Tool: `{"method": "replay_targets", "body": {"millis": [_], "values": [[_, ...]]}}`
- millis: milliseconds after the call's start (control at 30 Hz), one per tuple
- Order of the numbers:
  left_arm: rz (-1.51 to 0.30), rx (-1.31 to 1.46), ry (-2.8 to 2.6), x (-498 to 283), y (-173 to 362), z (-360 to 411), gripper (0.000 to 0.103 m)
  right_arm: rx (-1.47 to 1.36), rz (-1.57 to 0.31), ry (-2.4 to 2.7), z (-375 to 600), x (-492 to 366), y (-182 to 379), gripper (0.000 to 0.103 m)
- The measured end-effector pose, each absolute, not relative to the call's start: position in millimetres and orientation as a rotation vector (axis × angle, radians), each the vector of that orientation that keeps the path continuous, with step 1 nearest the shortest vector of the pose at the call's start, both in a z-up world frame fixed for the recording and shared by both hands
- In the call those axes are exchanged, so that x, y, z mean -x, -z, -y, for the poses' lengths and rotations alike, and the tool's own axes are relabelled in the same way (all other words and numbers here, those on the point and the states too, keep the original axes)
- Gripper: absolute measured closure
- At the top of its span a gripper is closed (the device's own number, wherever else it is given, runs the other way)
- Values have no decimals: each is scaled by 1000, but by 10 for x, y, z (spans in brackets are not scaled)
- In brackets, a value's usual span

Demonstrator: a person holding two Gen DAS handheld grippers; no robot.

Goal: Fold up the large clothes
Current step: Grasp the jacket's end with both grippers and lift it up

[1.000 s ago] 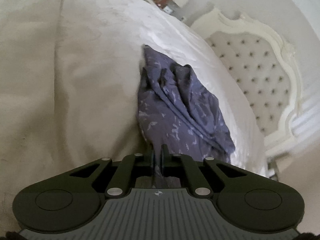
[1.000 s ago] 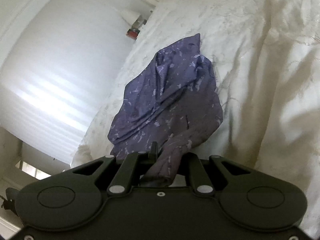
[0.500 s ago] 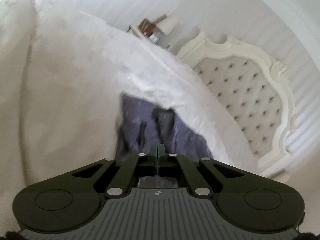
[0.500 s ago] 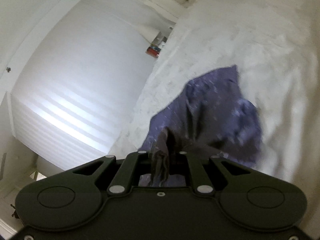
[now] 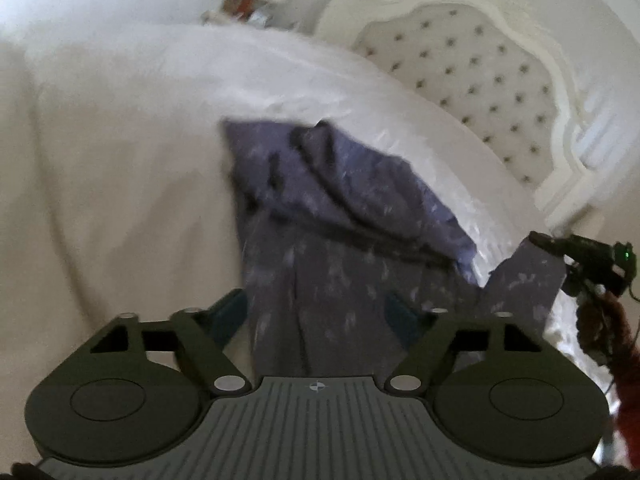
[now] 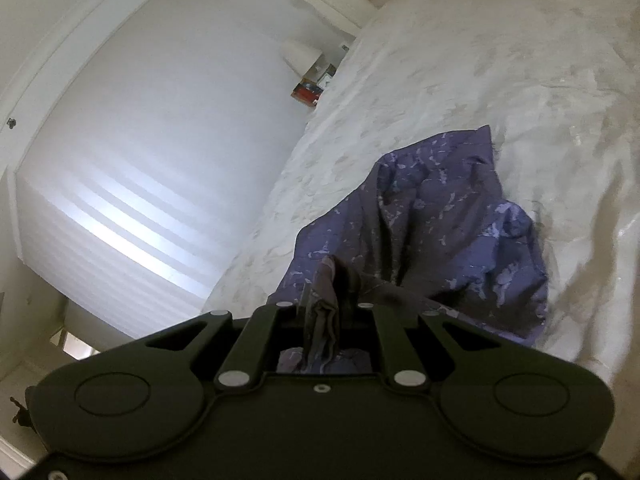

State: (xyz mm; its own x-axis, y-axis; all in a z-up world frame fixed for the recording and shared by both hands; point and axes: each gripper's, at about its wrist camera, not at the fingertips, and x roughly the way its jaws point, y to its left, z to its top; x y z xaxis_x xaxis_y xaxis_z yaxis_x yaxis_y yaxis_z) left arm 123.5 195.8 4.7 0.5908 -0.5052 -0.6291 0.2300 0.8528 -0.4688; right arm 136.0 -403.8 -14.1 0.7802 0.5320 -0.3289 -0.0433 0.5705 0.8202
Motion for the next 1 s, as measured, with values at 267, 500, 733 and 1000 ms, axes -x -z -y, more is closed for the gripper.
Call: {"method": "replay_targets", "body": {"millis": [267, 500, 733, 1000], "values": [[-1057, 475, 368, -1033, 385, -2038, 24, -929, -593, -350, 4096, -1193, 176, 87], [-1169, 683, 469, -1074, 640, -1922, 99, -937, -602, -352, 4108, -1130, 214, 87], [-851, 875, 545, -1511, 99, -2143, 98, -913, -578, -324, 4220, -1275, 135, 87], [-547, 813, 518, -2696, -255, -1797, 97, -900, -411, -229, 4440, -1939, -30, 87]]}}
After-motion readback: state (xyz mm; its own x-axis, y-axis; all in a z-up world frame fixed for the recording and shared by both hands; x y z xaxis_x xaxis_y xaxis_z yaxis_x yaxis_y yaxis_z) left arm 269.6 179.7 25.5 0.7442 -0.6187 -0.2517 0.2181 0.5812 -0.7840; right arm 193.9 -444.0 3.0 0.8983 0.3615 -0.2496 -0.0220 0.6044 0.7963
